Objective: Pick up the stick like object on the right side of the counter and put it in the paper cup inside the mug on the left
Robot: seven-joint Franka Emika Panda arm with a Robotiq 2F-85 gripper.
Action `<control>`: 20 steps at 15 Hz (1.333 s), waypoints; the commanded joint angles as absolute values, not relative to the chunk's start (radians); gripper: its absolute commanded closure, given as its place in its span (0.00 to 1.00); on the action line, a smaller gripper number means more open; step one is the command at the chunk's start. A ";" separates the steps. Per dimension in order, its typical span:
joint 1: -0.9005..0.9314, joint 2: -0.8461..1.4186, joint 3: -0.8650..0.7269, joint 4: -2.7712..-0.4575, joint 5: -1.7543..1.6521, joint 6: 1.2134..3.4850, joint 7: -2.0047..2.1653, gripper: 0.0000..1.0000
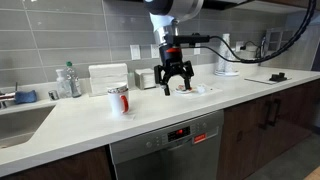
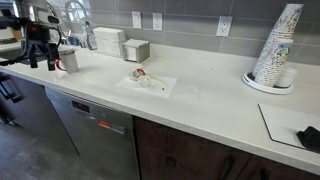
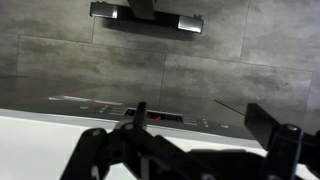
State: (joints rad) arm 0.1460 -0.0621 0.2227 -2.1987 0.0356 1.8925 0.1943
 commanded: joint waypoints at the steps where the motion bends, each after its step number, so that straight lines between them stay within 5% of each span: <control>1: 0.159 -0.061 0.211 -2.197 0.035 1.891 0.195 0.00; 9: 0.140 -0.012 0.192 -2.148 0.055 1.917 0.219 0.00; 20: 0.080 0.388 0.040 -1.756 0.013 2.324 0.256 0.00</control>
